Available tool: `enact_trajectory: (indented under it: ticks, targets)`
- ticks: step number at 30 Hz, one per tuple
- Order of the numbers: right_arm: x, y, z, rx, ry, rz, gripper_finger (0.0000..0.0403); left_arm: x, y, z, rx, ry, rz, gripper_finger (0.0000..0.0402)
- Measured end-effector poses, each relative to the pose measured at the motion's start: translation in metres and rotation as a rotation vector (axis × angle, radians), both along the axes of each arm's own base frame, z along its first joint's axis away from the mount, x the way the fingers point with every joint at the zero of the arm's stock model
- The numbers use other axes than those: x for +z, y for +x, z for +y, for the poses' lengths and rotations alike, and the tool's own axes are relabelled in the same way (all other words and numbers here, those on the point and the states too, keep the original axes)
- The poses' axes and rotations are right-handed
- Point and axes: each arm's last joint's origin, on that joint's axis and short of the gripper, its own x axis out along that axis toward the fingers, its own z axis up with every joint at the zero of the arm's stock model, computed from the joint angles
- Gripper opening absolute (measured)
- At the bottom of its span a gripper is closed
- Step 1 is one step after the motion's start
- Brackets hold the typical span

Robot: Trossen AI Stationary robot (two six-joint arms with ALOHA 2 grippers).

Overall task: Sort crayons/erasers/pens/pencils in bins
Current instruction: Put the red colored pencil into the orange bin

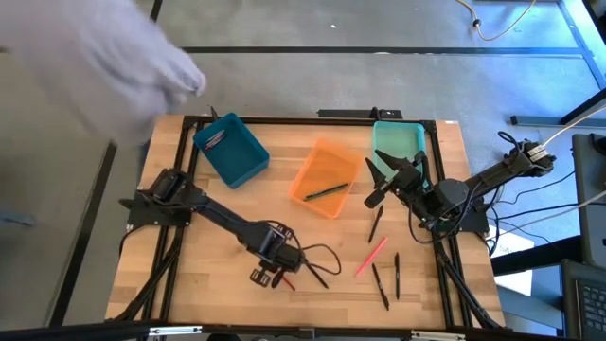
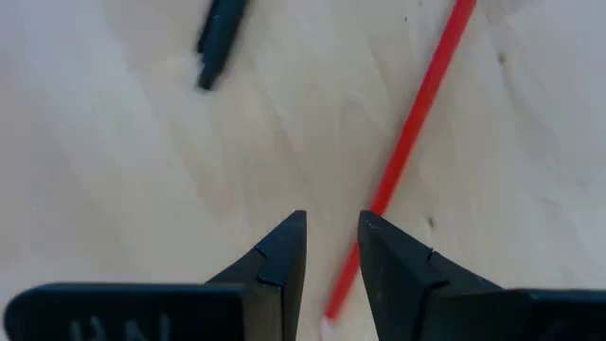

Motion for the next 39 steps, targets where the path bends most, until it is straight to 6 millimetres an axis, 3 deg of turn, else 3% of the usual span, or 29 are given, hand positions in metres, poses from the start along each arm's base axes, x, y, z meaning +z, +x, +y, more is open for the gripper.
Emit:
enact_trajectory:
  ticks: [4,13,22,29,35,39]
  targets:
    - [0.000,0.000,0.000,0.000,0.000,0.000,0.0156,0.014,-0.004,-0.006,0.002,0.028,-0.026,0.0091]
    - [0.000,0.000,0.000,0.000,0.002,-0.001,0.0156,-0.007,-0.021,-0.011,-0.038,0.055,0.051,0.0091]
    - [0.000,0.001,-0.002,-0.011,0.004,-0.004,0.0156,-0.035,-0.029,-0.009,-0.074,0.036,-0.011,0.0090]
    - [-0.001,0.002,-0.004,-0.021,0.003,-0.001,0.0156,-0.039,-0.026,0.000,-0.042,0.032,-0.012,0.0047]
    - [-0.001,0.002,-0.004,-0.020,0.003,-0.001,0.0156,-0.028,-0.021,0.010,0.045,0.080,-0.076,0.0006]
    - [-0.001,0.002,-0.004,-0.020,0.003,-0.002,0.0156,0.001,-0.018,0.020,0.128,0.176,-0.210,0.0014]
